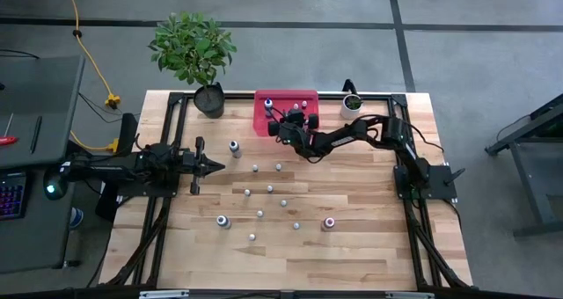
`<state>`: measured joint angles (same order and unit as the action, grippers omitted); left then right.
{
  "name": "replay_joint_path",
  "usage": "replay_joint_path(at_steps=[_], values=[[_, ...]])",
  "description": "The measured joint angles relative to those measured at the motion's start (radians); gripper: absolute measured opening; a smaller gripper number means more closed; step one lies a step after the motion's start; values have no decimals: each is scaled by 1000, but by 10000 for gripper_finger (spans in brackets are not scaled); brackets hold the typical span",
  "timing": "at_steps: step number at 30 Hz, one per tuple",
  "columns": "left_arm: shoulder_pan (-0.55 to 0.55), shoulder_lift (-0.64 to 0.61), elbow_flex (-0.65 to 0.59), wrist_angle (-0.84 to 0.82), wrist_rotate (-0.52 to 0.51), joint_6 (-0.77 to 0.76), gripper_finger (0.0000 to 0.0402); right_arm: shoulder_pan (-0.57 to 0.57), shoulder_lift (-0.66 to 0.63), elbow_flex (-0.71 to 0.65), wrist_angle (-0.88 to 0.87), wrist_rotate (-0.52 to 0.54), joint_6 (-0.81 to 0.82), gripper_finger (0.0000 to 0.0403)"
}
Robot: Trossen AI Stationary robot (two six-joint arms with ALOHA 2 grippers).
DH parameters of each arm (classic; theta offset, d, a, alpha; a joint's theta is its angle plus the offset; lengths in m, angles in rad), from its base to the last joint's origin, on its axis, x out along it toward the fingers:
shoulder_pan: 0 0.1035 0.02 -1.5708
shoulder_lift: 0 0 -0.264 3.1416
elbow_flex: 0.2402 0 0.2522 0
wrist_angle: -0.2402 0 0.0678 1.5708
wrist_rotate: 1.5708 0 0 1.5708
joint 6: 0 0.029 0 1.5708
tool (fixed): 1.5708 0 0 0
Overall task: Pick & Place food coloring
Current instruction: Put the small red food coloring bottle into the red bin
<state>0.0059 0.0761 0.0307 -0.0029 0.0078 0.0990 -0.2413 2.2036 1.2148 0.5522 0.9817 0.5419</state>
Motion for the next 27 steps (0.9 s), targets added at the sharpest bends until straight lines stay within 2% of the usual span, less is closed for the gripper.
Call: replay_joint_path(at_steps=[15,20,27], values=[[0,0,0,0,0,0,0,18,0,0,-2,27,-14,123],[0,0,0,0,0,0,0,35,-19,-2,28,36,-148,123],[0,0,0,0,0,0,0,48,-129,0,26,86,-364,124]])
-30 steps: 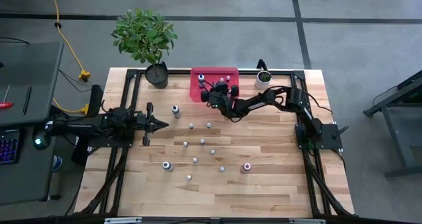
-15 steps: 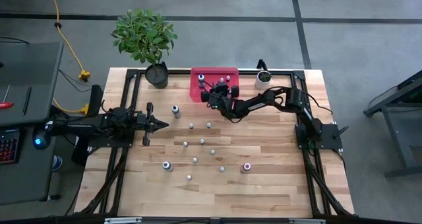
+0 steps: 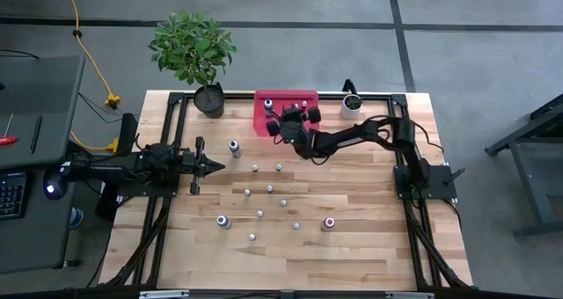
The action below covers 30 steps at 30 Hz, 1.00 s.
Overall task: Pick & Place food coloring
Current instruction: Put the small red food coloring bottle into the red bin
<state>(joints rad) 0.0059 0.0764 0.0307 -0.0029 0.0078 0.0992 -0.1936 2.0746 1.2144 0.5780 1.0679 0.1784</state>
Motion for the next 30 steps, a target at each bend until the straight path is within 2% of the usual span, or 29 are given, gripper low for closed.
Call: replay_joint_path(at_steps=[6,10,13,16,19,22,26,30], values=[[0,0,0,0,0,0,0,40,-134,0,-55,-13,-206,124],[0,0,0,0,0,0,0,105,-259,0,-166,-12,-359,124],[0,0,0,0,0,0,0,152,-363,1,-335,-42,-330,124],[0,0,0,0,0,0,0,189,-468,1,-586,-111,-129,124],[0,0,0,0,0,0,0,210,-558,1,-843,-236,127,124],[0,0,0,0,0,0,0,225,-612,0,-1010,-410,260,124],[0,0,0,0,0,0,0,259,-638,-5,-1104,-611,246,124],[0,0,0,0,0,0,0,292,-638,-6,-1159,-786,124,124]])
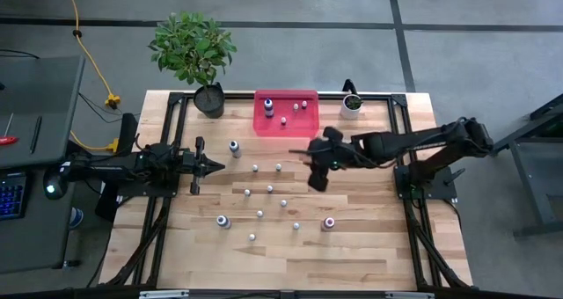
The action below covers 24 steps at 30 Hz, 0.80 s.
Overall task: Pick & Place food coloring
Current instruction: Put the small red food coloring bottle into the red bin
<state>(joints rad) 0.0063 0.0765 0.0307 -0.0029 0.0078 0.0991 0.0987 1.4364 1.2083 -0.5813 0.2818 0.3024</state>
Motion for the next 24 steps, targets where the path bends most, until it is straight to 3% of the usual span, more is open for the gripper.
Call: replay_joint_path(at_steps=[4,8,16,24], values=[[0,0,0,0,0,0,0,28,0,0,-37,-194,-98,124],[0,0,0,0,0,0,0,62,0,0,-83,-287,-161,124],[0,0,0,0,0,0,0,122,29,18,-109,-287,-232,124],[0,0,0,0,0,0,0,147,157,257,-290,-269,-232,124]])
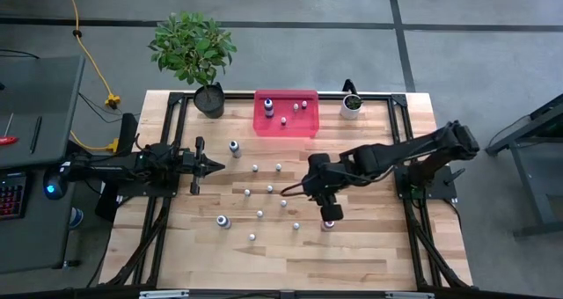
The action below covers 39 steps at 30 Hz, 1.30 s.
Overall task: Pick & Place food coloring
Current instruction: Put the small red food coloring bottle into the red bin
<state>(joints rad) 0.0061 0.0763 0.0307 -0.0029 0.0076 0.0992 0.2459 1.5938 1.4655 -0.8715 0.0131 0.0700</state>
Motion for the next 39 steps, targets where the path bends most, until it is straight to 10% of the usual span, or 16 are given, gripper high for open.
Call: replay_joint_path(at_steps=[15,39], values=[[0,0,0,0,0,0,0,64,280,487,-316,-14,59,127],[0,0,0,0,0,0,0,176,539,516,-261,26,211,228]])
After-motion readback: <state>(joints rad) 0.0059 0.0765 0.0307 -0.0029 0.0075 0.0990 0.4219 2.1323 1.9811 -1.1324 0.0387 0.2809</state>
